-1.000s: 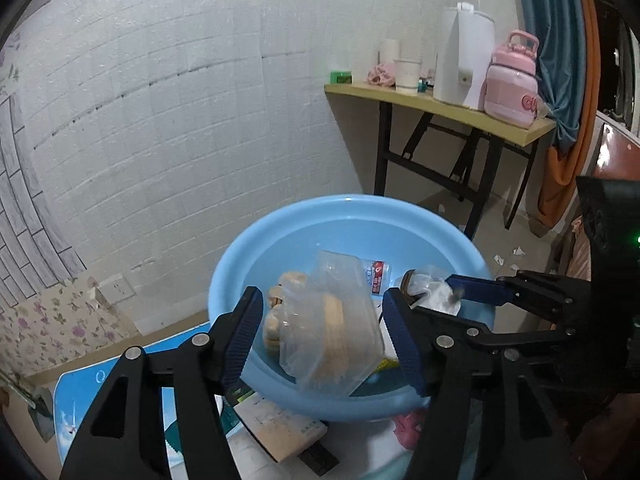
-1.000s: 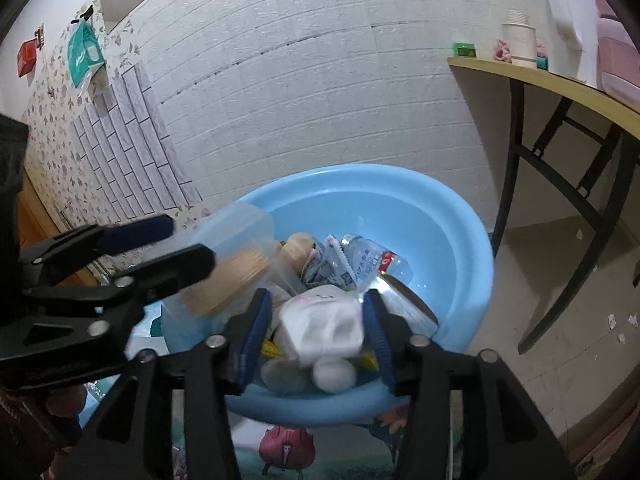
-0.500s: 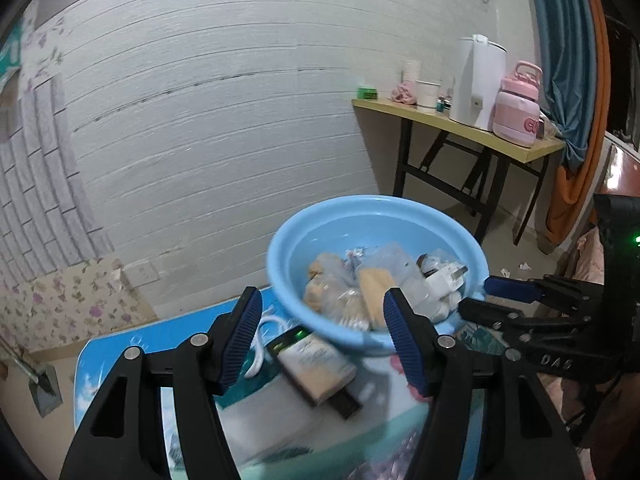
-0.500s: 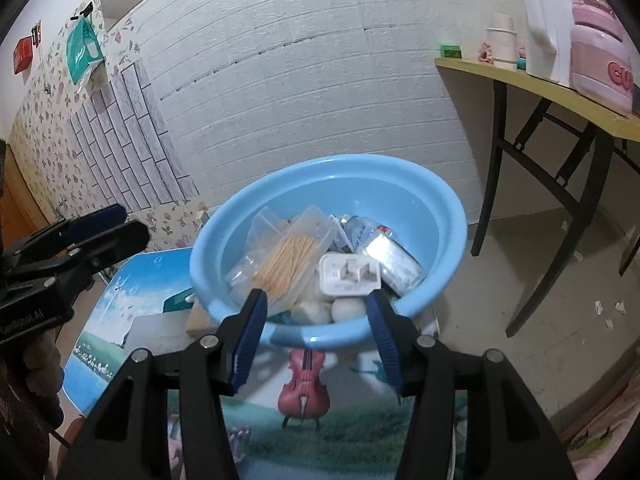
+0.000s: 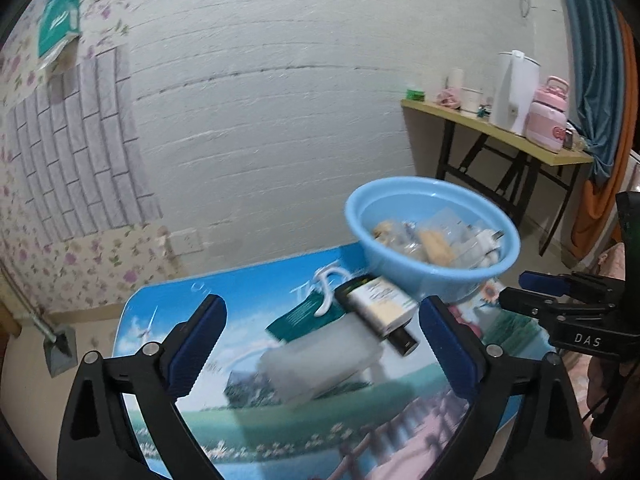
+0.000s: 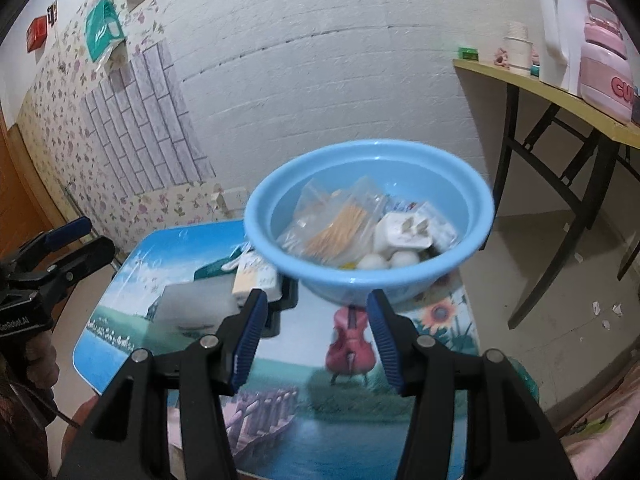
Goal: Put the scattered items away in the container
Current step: 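Move the left tool to the clear plastic box while the right tool approaches the Face tissue pack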
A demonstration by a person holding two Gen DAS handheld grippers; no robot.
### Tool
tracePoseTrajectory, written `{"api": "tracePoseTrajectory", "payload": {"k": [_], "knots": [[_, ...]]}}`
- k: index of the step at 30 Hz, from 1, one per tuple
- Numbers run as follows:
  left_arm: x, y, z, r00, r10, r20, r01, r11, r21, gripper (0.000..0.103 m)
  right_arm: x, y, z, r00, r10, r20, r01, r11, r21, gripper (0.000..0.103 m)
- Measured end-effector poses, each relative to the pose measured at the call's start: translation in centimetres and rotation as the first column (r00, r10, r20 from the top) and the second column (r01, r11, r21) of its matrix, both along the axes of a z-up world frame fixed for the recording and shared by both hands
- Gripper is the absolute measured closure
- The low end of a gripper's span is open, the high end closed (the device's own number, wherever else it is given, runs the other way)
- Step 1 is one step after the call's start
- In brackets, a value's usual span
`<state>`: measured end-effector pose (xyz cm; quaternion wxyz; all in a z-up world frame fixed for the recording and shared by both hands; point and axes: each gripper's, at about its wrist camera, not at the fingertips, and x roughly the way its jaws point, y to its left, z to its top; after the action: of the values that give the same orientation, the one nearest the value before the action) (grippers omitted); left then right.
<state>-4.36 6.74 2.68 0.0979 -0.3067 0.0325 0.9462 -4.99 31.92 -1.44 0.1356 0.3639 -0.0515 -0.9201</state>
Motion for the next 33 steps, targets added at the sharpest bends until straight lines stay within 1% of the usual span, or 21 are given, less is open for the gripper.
{"api": "tracePoseTrajectory", "payload": {"k": [8,12,16,19,21,24,28,33], "knots": [[0.4,-2.4,-2.4,0.998,0.036,0.059,-0.037,0.999,0.017,0.006,0.4,-2.2,-1.3,0.998,0.028,0.048,-0.029,0.999,0.017,0.051],[0.0,-2.7,-3.6,0.996,0.019,0.092,-0.022,0.999,0.024,0.006,0.1,-3.0,-2.1,0.997,0.042,0.068,-0.044,0.999,0.020,0.051],[-0.3,-3.0,-4.9,0.994,0.018,0.111,-0.020,1.000,0.012,0.006,-0.2,-4.0,-3.0,0.994,0.057,0.094,-0.060,0.998,0.030,0.051],[-0.9,-3.6,-5.9,0.990,0.012,0.143,-0.016,0.999,0.030,0.006,-0.6,-4.6,-3.5,0.992,0.065,0.110,-0.070,0.997,0.040,0.051],[-1.3,-3.6,-6.2,0.989,-0.013,0.150,0.009,1.000,0.028,0.006,-1.0,-4.9,-3.7,0.990,0.069,0.123,-0.074,0.996,0.043,0.051],[-2.2,-3.3,-6.9,0.985,-0.074,0.158,0.078,0.997,-0.021,0.006,-1.6,-5.5,-3.9,0.989,0.072,0.131,-0.079,0.996,0.050,0.051],[-3.4,-2.9,-8.0,0.974,-0.143,0.175,0.157,0.985,-0.069,0.006,-2.5,-6.2,-4.1,0.988,0.072,0.135,-0.081,0.995,0.061,0.051],[-4.7,-2.7,-9.4,0.959,-0.204,0.198,0.225,0.970,-0.090,0.006,-3.8,-7.3,-4.9,0.986,0.065,0.155,-0.077,0.995,0.070,0.051]]}}
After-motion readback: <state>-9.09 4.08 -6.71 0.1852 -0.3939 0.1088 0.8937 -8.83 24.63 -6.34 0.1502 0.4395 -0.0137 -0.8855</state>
